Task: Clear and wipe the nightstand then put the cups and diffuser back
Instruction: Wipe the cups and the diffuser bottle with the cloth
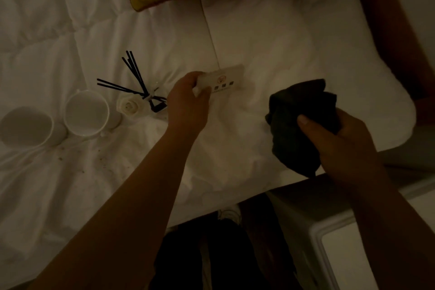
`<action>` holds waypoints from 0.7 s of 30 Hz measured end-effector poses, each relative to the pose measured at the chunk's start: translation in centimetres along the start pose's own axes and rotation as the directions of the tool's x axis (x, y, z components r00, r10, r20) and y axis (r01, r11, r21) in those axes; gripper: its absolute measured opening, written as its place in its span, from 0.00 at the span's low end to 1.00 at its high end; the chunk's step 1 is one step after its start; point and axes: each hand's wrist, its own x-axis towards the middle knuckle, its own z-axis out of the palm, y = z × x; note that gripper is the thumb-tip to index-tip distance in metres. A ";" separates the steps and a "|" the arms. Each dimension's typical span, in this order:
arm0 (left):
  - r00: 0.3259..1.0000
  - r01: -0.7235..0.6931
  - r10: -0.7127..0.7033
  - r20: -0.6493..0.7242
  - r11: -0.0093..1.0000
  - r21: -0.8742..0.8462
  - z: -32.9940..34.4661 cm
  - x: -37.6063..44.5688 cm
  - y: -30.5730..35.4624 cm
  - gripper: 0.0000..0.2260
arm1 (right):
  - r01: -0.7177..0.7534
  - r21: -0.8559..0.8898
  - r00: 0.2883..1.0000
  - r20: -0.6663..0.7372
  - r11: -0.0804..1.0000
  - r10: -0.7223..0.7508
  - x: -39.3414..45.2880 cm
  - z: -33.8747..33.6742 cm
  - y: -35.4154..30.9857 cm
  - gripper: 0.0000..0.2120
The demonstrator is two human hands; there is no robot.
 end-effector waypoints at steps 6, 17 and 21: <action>0.991 -0.113 0.121 -0.059 0.986 0.126 -0.9 -3.7 3.6 0.25 | 0.045 0.207 0.998 0.022 0.977 -0.051 -1.1 0.7 -1.8 0.08; 0.862 0.157 0.163 0.481 0.816 -0.557 -16.2 -12.4 21.0 0.12 | 0.131 0.328 0.976 0.123 0.935 -0.180 -8.2 0.6 -20.0 0.08; 0.920 -0.072 0.252 0.300 0.861 -0.503 -24.5 -15.0 25.8 0.07 | 0.164 0.312 0.962 0.161 0.936 -0.222 -12.1 0.2 -27.6 0.13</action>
